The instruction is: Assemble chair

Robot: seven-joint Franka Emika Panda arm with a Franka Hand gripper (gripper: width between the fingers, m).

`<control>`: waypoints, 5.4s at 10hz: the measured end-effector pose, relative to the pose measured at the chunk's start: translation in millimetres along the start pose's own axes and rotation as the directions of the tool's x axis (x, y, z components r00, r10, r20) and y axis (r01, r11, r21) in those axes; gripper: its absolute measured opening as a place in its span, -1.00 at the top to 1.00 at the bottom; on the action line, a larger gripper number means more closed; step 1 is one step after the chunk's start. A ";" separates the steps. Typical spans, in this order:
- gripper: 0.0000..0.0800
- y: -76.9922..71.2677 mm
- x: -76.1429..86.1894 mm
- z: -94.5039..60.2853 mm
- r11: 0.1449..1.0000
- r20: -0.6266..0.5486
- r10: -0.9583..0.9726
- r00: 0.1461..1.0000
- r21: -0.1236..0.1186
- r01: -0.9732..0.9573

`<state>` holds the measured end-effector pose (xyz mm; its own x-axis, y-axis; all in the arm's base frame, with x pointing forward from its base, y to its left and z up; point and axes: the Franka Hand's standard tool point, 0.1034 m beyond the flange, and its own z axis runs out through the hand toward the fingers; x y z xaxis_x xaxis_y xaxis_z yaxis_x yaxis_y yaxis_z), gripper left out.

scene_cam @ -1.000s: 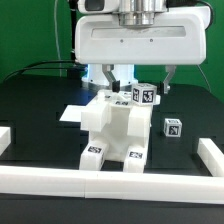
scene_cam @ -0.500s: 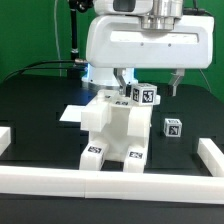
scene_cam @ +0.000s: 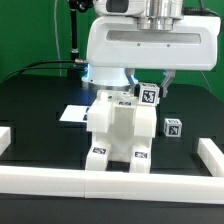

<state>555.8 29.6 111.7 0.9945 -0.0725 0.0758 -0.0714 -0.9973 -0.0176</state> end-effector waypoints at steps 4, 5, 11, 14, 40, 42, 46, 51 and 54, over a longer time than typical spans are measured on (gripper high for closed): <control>0.30 0.8 1.1 0.7 0.935 0.001 0.353 0.936 0.017 -0.353; 0.30 0.8 1.1 0.7 0.915 0.001 0.403 0.915 0.017 -0.403; 0.30 -0.6 1.0 1.1 0.502 0.044 0.863 0.503 0.036 -0.864; 0.11 -1.4 1.1 1.0 0.434 0.057 0.898 0.436 0.040 -0.900; 0.29 -6.0 2.5 -0.4 0.774 0.022 0.633 0.774 0.022 -0.633; 0.29 -5.9 2.9 -0.1 0.640 0.036 0.767 0.641 0.030 -0.768; 0.29 -7.4 4.3 -0.2 0.301 0.068 0.951 0.303 0.040 -0.953; -0.57 -7.0 5.8 -1.8 0.679 0.057 0.729 0.682 0.056 -0.732; -0.62 -11.3 3.2 -1.6 0.863 0.033 0.499 0.866 0.067 -0.500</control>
Offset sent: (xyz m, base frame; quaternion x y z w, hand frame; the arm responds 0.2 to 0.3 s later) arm 0.0015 -0.0102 -0.0038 0.0006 0.0025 0.2515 0.9678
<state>559.6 40.7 113.8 0.8280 -0.5603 0.0241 -0.5540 -0.8238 -0.1203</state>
